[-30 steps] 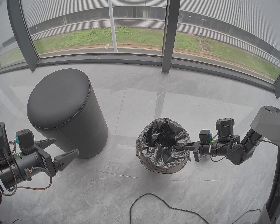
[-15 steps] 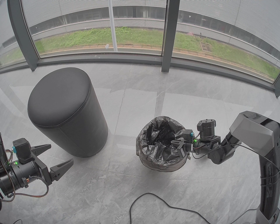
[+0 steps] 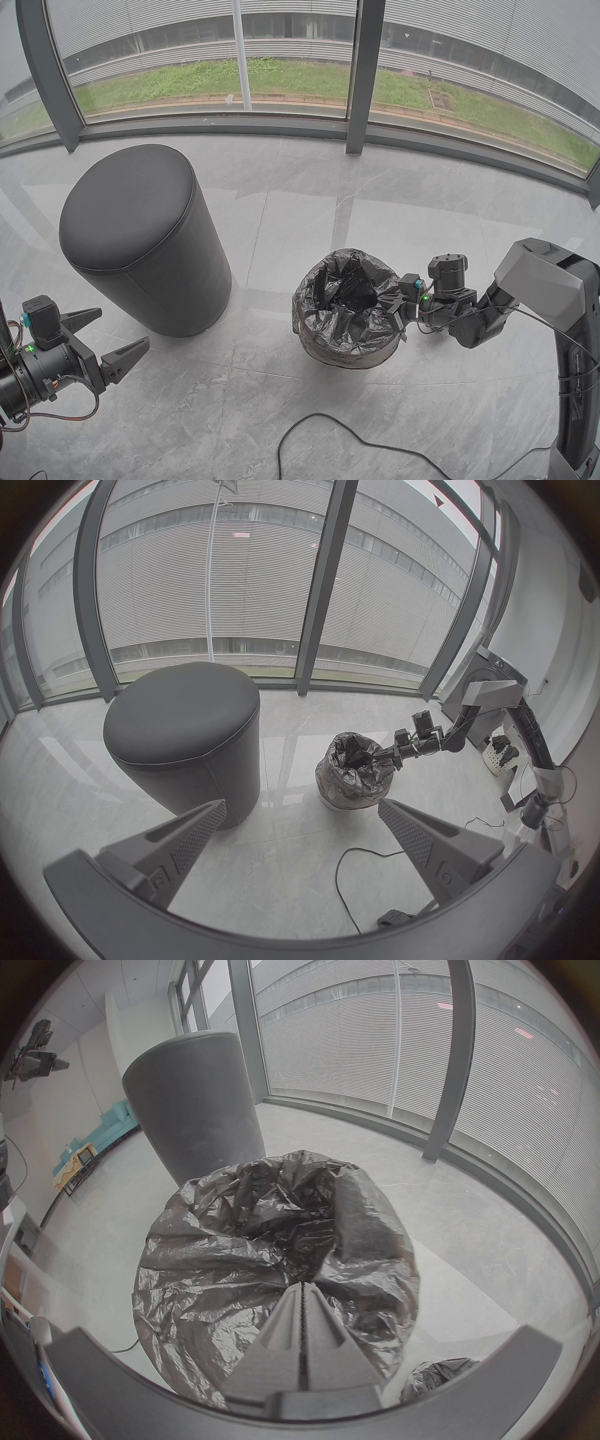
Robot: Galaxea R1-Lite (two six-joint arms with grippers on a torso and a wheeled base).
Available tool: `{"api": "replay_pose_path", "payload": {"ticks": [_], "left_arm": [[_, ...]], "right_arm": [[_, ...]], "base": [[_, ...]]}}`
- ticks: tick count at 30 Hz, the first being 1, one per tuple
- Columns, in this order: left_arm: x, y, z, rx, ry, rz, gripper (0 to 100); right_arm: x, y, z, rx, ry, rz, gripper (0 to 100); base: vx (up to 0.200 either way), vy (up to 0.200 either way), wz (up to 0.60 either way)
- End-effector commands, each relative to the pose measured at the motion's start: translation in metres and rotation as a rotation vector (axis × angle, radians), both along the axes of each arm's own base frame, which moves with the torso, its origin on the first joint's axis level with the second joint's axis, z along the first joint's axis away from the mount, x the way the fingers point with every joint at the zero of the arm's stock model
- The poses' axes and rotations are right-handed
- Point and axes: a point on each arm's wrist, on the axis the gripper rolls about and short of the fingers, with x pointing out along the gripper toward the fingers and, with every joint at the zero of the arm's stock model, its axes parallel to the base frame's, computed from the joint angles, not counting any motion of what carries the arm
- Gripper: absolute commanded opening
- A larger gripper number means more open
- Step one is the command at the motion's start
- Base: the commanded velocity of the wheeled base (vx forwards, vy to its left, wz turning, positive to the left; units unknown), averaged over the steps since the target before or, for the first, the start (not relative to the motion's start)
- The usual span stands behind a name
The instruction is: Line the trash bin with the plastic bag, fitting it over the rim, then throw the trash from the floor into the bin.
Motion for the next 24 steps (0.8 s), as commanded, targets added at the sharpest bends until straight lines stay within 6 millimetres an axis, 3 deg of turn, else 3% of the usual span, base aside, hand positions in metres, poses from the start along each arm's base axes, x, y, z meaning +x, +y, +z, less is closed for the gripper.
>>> {"api": "replay_pose_path", "payload": {"ticks": [1,4,12,19,21,24], "left_arm": [[0.0,0.0,-0.001,0.001,0.003,0.002,100],[0.0,0.001,-0.001,0.001,0.003,0.004,100],[-0.001,0.001,-0.001,0.0,0.0,0.004,100],[-0.002,0.001,0.001,-0.004,-0.007,0.006,100],[-0.003,0.002,0.002,-0.005,-0.013,0.009,100],[-0.004,0.002,0.002,-0.007,-0.017,0.008,100]], "right_arm": [[-0.002,-0.019,0.007,-0.004,-0.003,-0.047,0],[-0.004,-0.028,0.008,-0.006,0.004,-0.066,0],[-0.009,-0.028,0.012,-0.008,0.004,-0.073,0],[-0.011,-0.029,0.041,0.018,-0.06,-0.074,0],[-0.011,-0.06,0.047,0.01,-0.055,-0.146,0],[-0.019,-0.093,0.04,-0.019,0.021,-0.218,0]], "base": [[0.0,0.0,0.0],[0.0,0.0,0.0],[0.0,0.0,0.0],[0.0,0.0,0.0],[0.0,0.0,0.0],[0.0,0.0,0.0]]}}
